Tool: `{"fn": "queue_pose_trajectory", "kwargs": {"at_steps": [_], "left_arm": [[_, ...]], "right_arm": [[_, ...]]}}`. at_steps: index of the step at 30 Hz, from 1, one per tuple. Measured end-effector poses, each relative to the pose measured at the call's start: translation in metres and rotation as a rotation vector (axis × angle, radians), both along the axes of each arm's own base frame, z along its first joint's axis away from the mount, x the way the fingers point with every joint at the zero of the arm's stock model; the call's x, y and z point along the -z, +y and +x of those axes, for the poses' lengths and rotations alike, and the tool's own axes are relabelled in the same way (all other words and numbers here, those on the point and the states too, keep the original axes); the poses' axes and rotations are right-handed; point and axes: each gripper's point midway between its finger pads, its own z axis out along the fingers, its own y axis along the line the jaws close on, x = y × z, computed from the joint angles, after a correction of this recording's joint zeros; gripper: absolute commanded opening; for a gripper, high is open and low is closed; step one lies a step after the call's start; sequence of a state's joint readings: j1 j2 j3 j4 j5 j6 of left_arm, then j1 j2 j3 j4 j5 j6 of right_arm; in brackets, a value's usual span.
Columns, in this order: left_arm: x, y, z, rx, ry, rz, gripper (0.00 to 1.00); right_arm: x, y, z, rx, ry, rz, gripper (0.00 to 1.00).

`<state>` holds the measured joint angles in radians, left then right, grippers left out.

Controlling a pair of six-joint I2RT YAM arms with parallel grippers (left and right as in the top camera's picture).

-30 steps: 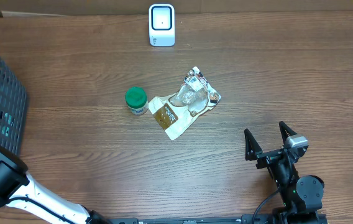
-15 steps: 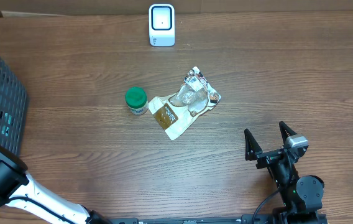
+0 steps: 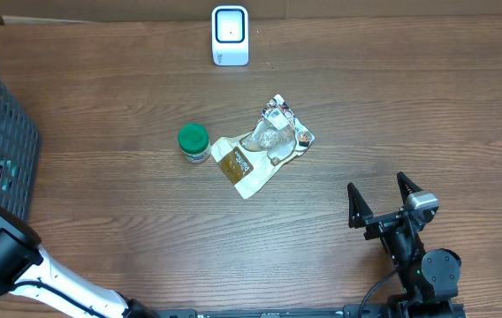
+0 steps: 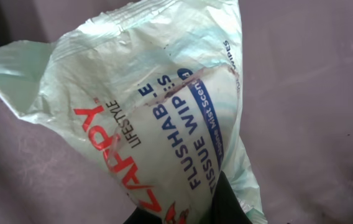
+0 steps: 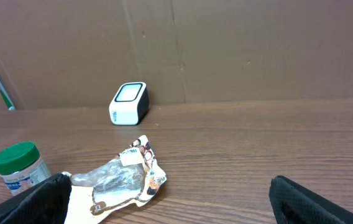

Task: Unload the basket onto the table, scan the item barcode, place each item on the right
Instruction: 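Lift the wipes pack out and carry it beside the jar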

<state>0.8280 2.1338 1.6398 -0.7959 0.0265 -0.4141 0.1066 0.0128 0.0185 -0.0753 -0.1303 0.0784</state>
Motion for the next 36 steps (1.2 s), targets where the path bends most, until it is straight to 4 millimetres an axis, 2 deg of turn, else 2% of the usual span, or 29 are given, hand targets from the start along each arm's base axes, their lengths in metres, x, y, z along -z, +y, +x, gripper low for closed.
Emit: {"fn": "queue_pose_trajectory", "kwargs": {"at_steps": [8,10,12,13,15,19,21,22,24,25,27,29,36], "left_arm": [[-0.009,-0.021,-0.014,0.008,0.053,-0.090,0.04],[-0.018,-0.024,-0.015,0.009,0.052,-0.100,0.04],[-0.040,-0.022,-0.012,0.011,0.018,-0.074,0.04],[-0.055,-0.020,-0.009,0.012,-0.009,-0.048,0.04],[-0.098,-0.015,-0.004,0.011,-0.083,0.028,0.04],[-0.208,-0.021,-0.007,-0.008,-0.276,0.210,0.04],[-0.264,-0.036,-0.015,-0.005,-0.388,0.290,0.04],[-0.285,-0.045,-0.019,0.003,-0.434,0.314,0.04],[-0.321,-0.070,-0.028,0.035,-0.513,0.338,0.04],[-0.331,-0.084,-0.032,0.055,-0.537,0.333,0.04],[-0.336,-0.119,-0.037,0.112,-0.543,0.283,0.04],[-0.330,-0.155,-0.034,0.194,-0.524,0.217,0.04],[-0.290,-0.280,0.010,0.653,-0.427,0.064,0.04]], "right_arm": [[0.000,0.000,0.000,0.000,0.000,0.000,1.00],[0.000,0.000,0.000,0.000,0.000,0.000,1.00],[0.000,0.000,0.000,0.000,0.000,0.000,1.00],[0.000,0.000,0.000,0.000,0.000,0.000,1.00],[0.000,0.000,0.000,0.000,0.000,0.000,1.00],[0.000,0.000,0.000,0.000,0.000,0.000,1.00],[0.000,0.000,0.000,0.000,0.000,0.000,1.00],[0.000,0.000,0.000,0.000,0.000,0.000,1.00],[0.000,0.000,0.000,0.000,0.000,0.000,1.00],[0.000,0.000,0.000,0.000,0.000,0.000,1.00],[0.000,0.000,0.000,0.000,0.000,0.000,1.00],[0.000,0.000,0.000,0.000,0.000,0.000,1.00],[0.000,0.000,0.000,0.000,0.000,0.000,1.00]]}}
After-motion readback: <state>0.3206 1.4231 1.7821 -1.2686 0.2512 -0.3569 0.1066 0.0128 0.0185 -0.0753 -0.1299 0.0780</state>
